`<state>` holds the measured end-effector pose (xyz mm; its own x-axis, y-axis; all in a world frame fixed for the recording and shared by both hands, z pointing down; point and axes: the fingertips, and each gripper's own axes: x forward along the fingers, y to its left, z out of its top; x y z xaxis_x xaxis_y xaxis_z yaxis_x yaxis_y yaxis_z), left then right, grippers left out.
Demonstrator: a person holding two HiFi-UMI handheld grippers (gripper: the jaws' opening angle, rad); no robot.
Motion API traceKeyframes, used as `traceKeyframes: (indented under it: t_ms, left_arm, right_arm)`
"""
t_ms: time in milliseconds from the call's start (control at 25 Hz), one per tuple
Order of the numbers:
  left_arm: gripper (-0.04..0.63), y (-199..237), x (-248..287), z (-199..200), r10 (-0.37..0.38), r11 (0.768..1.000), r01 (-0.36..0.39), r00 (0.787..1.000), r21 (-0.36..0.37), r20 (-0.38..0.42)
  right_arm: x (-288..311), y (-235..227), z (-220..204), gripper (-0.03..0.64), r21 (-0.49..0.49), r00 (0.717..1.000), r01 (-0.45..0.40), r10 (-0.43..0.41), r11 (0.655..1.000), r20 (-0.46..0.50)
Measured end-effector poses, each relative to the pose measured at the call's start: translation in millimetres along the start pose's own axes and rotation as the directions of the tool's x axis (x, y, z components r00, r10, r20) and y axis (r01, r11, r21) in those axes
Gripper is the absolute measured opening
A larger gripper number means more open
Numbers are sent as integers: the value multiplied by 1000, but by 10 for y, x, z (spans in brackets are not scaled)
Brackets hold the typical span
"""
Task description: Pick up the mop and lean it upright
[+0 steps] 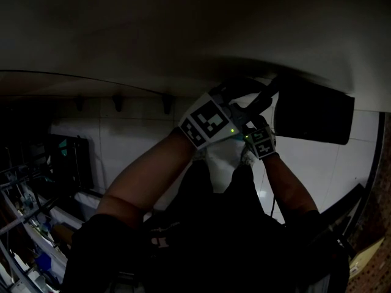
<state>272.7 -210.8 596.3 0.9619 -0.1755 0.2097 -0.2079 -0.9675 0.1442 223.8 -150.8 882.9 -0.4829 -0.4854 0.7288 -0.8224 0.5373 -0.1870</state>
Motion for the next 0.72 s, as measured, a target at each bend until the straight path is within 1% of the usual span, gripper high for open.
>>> traceKeyframes:
  t_ms: [160,320,400,520,640,720]
  left_arm:
    - [98,-24,87,7,-16,1000,16,1000,3,-15]
    - [98,-38,150,-12,-18,1000,17,1000,-22,-13]
    - [101,-24,151,-28,-20,999,19,1000,-39,-19]
    - [104,-24,119,-44,-19,999,18,999,-30,-44]
    - [139,-20,16,-33,0,999,-1,999,-34,-50]
    - [157,8,-96,-3,24,999,-26,998,-35,-50]
  right_arm:
    - [-27,-38,-15,130,9,1000,13,-13,1000,-14]
    - [-49,-98,-114,138,14,998,31,-31,999,-47]
    - [-62,-123,-165,167,27,998,34,-32,999,-62]
    - [-136,-150,-206,193,58,997,45,-41,997,-72]
    - [-287,-138,-215,204,60,996,60,-56,996,-66]
    - [-391,-90,-200,202,57,997,50,-46,997,-62]
